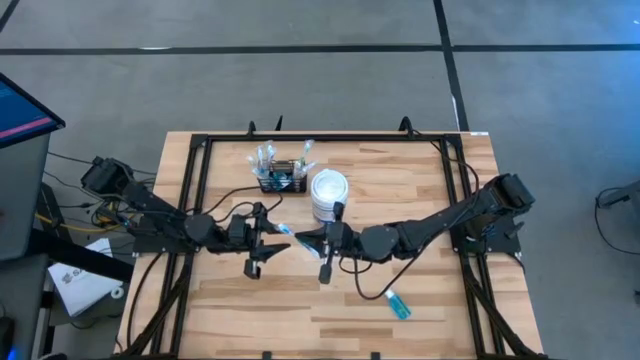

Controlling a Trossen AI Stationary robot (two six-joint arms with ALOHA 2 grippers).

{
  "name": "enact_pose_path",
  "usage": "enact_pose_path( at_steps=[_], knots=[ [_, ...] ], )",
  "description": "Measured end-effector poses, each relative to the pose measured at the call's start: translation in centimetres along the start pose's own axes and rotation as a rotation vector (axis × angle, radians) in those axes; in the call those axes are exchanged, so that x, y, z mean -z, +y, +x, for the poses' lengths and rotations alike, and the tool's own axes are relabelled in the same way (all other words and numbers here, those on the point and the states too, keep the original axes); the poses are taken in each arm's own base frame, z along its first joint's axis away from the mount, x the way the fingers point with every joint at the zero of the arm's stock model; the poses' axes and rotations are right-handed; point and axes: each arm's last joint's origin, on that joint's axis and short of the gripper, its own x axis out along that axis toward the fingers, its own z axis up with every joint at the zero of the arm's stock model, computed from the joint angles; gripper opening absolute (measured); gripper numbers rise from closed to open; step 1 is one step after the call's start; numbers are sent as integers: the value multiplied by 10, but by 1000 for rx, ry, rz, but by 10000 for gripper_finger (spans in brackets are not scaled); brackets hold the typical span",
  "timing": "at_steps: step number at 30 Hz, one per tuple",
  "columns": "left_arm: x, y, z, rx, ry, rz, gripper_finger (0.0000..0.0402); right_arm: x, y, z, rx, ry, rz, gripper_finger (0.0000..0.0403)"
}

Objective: Pick & Place toothbrushing station
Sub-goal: Put the blue toothbrush into the mesh organizer

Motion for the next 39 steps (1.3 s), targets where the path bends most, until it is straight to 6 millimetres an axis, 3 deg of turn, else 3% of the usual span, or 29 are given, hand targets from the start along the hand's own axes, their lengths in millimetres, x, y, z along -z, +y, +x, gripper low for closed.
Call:
enact_pose_path(
  at_steps=[19, 28, 33, 39],
  knots=[
    [16, 11, 14, -14, -97, 2, 163, 0, -4, 3, 2, -3, 7, 0],
    [22, 7, 29, 3, -89, 11, 162, 1, -4, 3, 2, 1, 5, 0],
    [22, 7, 30, 1, -89, 12, 137, 1, -4, 3, 2, 4, 3, 0],
    [22, 7, 30, 1, -89, 12, 75, 1, -4, 3, 2, 5, 2, 0]
  ],
)
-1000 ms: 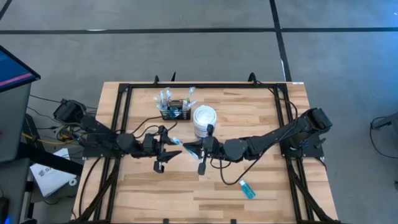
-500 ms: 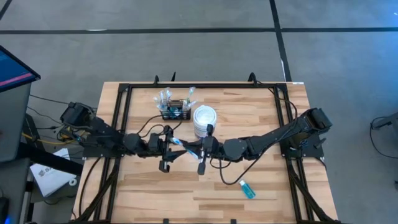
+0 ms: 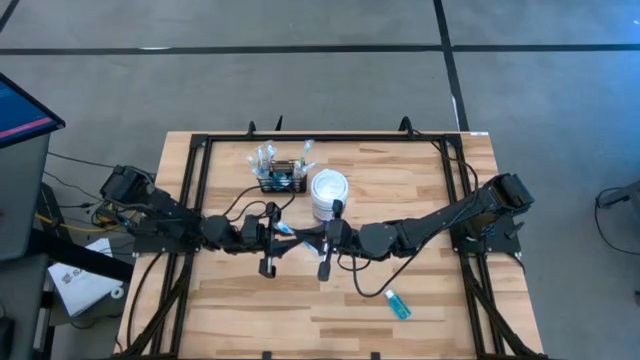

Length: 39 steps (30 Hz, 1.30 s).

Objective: Pick & Place toothbrushing station
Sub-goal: Put the blue toothbrush into the mesh organizer

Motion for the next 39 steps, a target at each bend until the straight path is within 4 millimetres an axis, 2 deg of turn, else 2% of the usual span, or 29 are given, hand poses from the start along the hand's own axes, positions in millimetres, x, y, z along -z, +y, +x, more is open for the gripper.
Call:
enact_pose_path(
  at_steps=[4, 6, 22, 29, 33, 39],
  knots=[
    [0, 0, 0, -2, 1, 0, 26, 0, 0, 0, 1, 0, -5, 0],
    [0, 0, 0, -1, 1, 0, 14, 0, 0, 0, 2, 0, -7, 0],
    [-1, 0, -1, -13, 48, -25, 13, 3, 0, 0, 6, 29, -27, 2],
    [-16, 3, -7, -48, 135, -10, 13, 1, 1, -5, 1, 47, -57, 54],
    [-22, 7, -11, -121, 194, 22, 13, 2, 4, -10, -14, 84, -111, 88],
    [-27, 14, -19, -272, 258, 63, 12, -9, 12, -23, -44, 70, -100, 114]
  ],
)
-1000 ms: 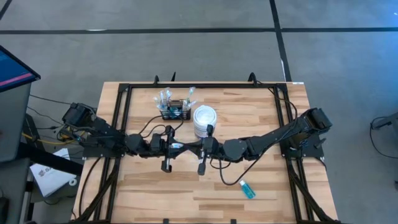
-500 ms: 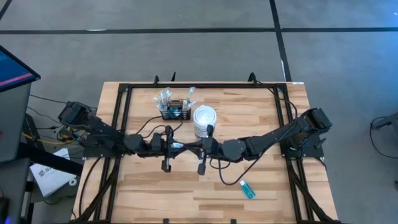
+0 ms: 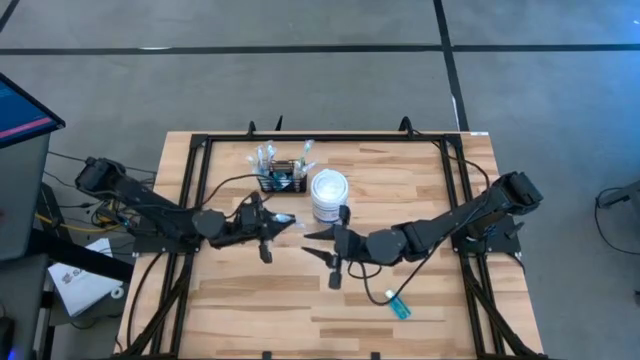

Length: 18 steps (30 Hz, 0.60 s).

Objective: Pick & Place toothbrushing station
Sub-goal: Put the blue toothbrush into the mesh organizer

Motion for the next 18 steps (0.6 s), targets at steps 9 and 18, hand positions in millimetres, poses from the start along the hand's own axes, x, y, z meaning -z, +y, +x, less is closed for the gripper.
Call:
enact_pose_path(
  at_steps=[9, 18],
  knots=[
    [-6, 20, 4, -193, -11, 31, 12, 3, 22, -14, -68, 28, -18, 119],
    [-3, 48, 17, -317, 21, 38, 12, 6, 37, -25, -115, 48, -36, 118]
  ],
)
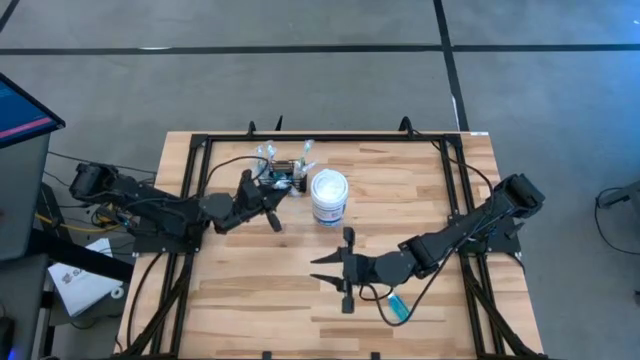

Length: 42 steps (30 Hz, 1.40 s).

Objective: Pick & Place toothbrushing station
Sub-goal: Put the blue toothbrush into the mesh organizer

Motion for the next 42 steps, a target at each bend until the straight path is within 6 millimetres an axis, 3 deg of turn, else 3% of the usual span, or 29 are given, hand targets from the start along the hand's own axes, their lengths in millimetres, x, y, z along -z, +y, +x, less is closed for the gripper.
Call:
enact_pose_path(
  at_steps=[21, 33, 42],
  knots=[
    [5, 44, 29, -101, 61, -33, 12, 10, 3, -3, -4, 89, 20, 118],
    [17, 57, 44, -137, 103, -35, 12, 13, 0, -1, 7, 116, 4, 118],
    [0, 54, 51, -117, 54, -57, 12, 14, 0, -1, 8, 132, -6, 118]
  ],
)
